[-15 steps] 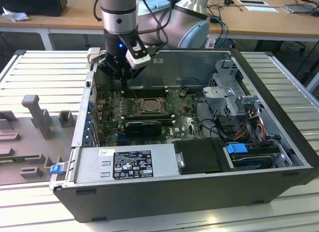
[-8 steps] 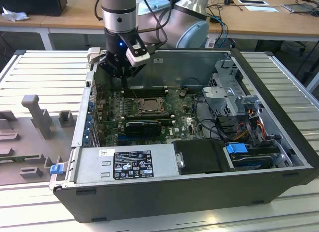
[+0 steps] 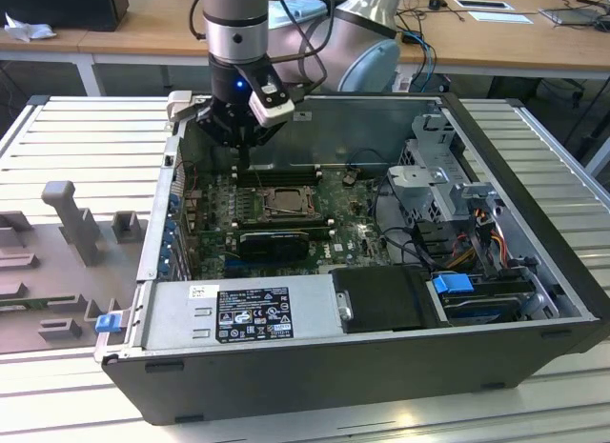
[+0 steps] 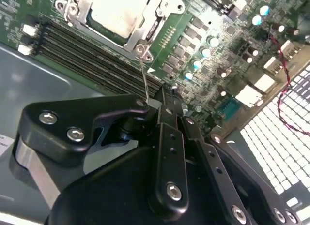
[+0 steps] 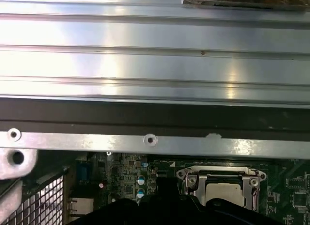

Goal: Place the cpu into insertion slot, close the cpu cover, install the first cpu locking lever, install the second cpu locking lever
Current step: 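Install the first cpu locking lever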

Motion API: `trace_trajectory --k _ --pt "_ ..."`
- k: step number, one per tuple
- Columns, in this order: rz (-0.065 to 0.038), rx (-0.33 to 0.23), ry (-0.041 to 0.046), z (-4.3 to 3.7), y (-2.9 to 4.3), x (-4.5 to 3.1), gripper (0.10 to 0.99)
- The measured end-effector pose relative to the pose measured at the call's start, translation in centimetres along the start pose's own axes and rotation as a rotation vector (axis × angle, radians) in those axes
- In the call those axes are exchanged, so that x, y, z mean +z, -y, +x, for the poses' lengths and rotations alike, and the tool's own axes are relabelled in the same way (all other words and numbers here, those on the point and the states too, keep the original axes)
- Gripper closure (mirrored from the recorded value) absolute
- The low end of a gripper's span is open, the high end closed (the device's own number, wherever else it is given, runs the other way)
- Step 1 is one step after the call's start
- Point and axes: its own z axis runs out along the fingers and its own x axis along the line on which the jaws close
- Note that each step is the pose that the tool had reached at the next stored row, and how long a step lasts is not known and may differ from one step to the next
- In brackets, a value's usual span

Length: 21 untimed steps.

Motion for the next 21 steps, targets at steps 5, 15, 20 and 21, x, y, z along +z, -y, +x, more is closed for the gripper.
trace_trajectory --k 5,15,20,21 --pt "0.000 0.001 -0.0002 -1.16 0.03 0.15 0.980" --pt "-0.046 0.011 0.0011 -4.21 0.13 0.50 0.980" --pt "-0.049 0.022 0.0023 -4.37 0.16 1.03 0.980" --pt "-0.048 0.025 0.0023 -4.43 0.16 1.04 0.980"
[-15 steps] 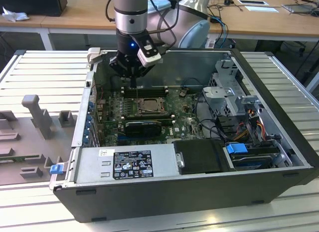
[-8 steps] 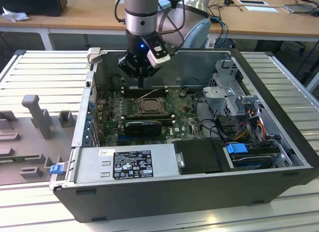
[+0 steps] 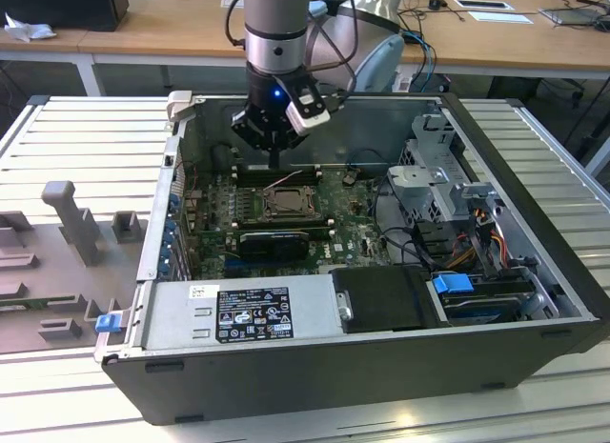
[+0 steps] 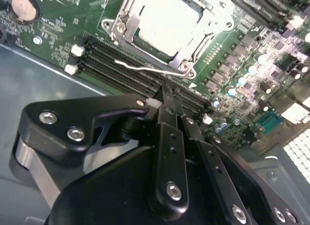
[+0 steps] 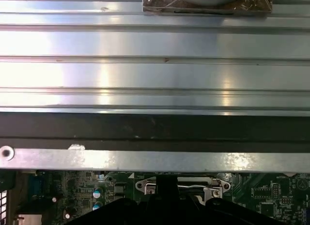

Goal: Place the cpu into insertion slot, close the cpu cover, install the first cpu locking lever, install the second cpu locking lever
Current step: 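Install the first cpu locking lever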

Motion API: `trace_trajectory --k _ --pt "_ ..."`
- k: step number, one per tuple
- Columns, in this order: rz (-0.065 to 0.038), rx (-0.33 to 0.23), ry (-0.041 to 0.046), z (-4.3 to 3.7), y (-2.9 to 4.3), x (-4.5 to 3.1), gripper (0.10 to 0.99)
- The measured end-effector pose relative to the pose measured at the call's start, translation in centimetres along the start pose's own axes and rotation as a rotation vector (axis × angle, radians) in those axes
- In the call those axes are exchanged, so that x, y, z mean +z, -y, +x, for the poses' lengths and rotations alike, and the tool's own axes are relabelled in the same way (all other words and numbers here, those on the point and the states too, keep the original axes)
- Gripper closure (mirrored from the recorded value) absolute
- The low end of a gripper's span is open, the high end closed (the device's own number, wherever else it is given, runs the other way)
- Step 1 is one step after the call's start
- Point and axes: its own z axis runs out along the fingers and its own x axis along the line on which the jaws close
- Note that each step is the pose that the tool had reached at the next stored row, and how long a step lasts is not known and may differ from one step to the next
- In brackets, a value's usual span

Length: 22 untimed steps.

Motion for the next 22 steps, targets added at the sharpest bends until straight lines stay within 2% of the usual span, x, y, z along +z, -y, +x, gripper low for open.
trace_trajectory --k 7,10,14,16,17,22 --pt "0.000 0.010 0.0008 -0.78 0.01 0.19 0.980" --pt "-0.009 0.010 0.0009 -0.94 0.02 0.33 0.980" --pt "-0.011 0.007 0.0009 -0.95 0.04 0.72 0.980" --pt "-0.023 0.004 0.0008 -0.95 0.05 0.80 0.980" --pt "-0.025 0.003 0.0011 -0.95 0.06 0.91 0.980" --pt "-0.025 -0.005 0.0002 -1.28 0.14 1.83 0.980"
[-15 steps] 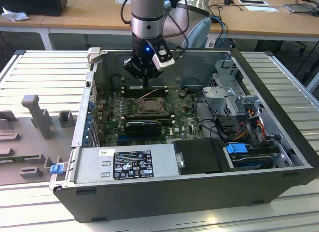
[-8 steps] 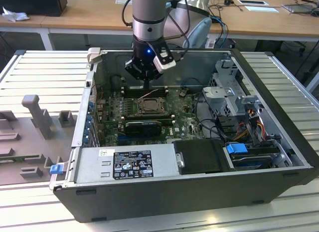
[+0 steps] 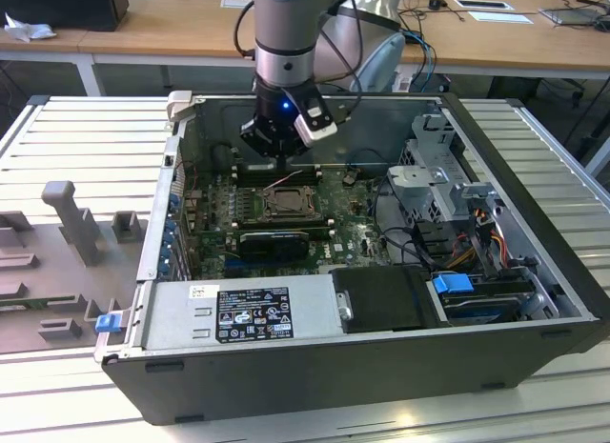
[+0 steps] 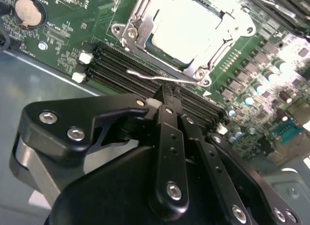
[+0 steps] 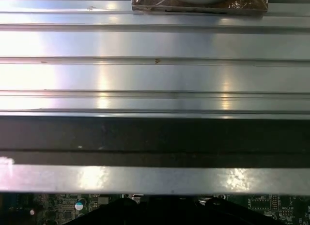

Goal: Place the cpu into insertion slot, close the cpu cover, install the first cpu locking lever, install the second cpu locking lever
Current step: 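Install the first cpu locking lever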

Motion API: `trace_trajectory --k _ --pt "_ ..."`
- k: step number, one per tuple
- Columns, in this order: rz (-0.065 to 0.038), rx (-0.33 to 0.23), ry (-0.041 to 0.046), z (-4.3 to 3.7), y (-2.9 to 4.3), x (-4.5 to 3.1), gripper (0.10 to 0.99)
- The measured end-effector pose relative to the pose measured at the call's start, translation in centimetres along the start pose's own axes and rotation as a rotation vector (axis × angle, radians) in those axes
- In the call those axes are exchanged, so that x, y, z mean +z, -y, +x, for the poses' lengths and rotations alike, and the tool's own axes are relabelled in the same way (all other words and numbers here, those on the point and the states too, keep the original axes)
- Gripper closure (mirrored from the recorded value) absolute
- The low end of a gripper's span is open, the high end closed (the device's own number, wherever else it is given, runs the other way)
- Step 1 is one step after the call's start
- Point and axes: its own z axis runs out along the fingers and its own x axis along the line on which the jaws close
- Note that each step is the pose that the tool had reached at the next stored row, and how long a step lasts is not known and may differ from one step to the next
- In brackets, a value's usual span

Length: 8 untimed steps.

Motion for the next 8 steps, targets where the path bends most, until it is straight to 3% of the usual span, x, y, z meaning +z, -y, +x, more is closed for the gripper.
trace_trajectory --k 8 --pt "0.000 -0.018 -0.0014 -1.29 0.04 0.60 0.980"
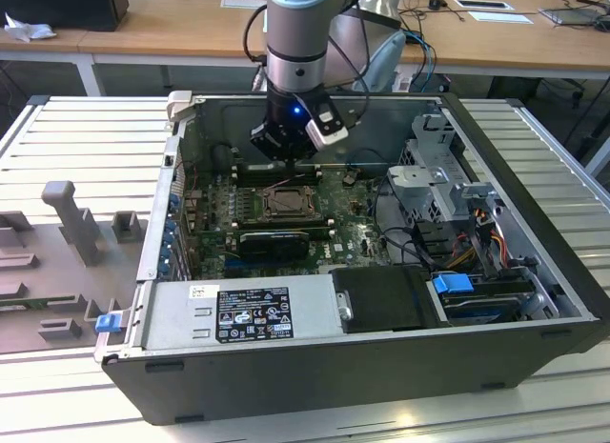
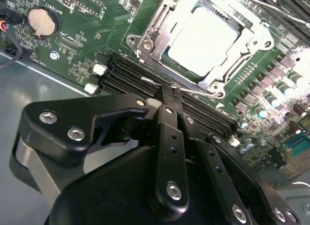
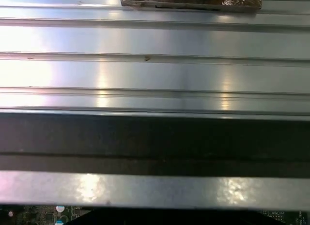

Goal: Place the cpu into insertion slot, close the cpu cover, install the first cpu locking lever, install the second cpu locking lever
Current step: 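Install the first cpu locking lever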

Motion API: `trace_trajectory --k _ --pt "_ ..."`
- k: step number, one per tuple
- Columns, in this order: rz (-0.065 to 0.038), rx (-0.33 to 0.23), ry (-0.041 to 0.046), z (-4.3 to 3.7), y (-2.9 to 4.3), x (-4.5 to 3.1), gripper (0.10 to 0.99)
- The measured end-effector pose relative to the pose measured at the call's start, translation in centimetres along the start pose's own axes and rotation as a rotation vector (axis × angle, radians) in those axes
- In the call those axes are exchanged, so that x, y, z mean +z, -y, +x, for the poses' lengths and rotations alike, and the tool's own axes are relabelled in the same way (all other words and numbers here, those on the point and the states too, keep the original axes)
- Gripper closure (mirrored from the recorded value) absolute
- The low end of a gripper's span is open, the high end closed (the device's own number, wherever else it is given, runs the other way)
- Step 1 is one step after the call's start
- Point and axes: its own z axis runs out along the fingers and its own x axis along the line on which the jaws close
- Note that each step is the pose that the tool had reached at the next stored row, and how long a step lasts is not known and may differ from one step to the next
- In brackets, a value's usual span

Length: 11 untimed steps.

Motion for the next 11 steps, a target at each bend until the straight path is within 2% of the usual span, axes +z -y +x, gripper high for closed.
trace_trajectory --k 11 --pt "0.000 -0.014 -0.0011 -0.69 0.07 0.72 0.980"
